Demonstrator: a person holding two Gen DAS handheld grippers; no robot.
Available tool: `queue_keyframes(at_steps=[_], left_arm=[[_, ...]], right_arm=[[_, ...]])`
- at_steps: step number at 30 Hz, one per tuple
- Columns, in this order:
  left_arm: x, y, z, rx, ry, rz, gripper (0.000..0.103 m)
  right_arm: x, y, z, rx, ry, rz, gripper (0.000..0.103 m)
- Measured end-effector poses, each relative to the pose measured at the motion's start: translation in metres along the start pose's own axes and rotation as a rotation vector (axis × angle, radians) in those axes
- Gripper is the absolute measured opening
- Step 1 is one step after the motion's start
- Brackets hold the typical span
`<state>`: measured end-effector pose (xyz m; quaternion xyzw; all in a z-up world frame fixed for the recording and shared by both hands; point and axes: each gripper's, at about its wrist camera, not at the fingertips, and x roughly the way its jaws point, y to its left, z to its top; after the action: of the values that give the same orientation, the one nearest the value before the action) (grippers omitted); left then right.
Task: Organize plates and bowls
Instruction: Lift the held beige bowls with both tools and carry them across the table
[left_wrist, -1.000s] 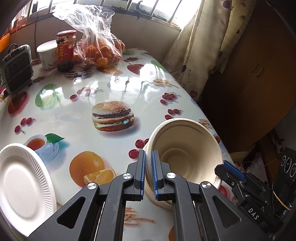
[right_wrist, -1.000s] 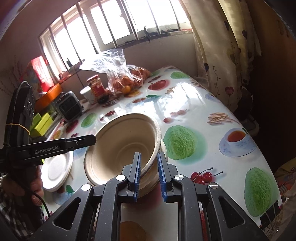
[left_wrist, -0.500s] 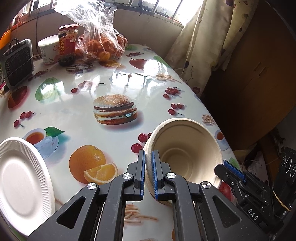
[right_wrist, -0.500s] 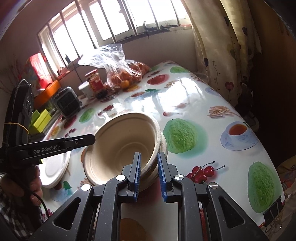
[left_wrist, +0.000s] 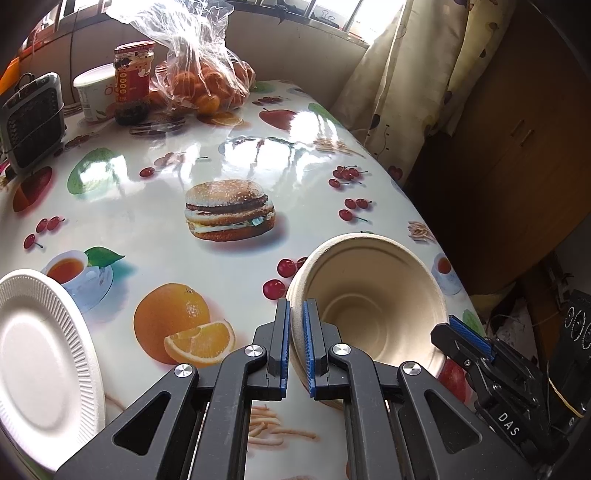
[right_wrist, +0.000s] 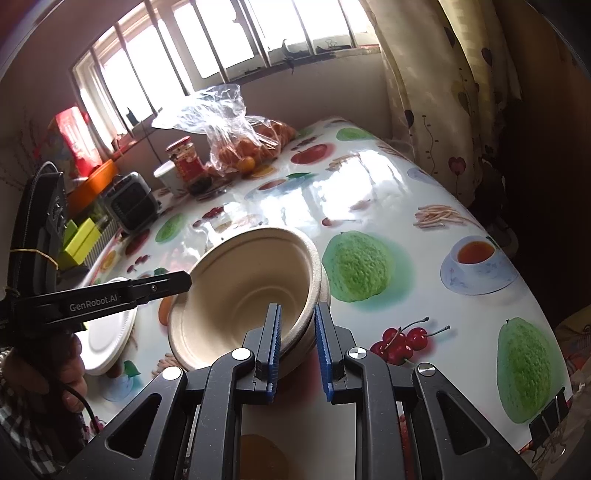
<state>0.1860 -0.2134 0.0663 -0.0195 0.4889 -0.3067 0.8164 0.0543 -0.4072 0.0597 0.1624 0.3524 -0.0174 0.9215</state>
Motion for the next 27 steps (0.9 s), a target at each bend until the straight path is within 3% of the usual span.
queue_keyframes(at_steps=[27], left_arm=[[0.0026, 0.0012, 0.0004, -0.009, 0.006, 0.001, 0.007]], right_arm=[[0.0024, -0.0021, -0.0019, 0.003, 0.004, 0.0, 0.018]])
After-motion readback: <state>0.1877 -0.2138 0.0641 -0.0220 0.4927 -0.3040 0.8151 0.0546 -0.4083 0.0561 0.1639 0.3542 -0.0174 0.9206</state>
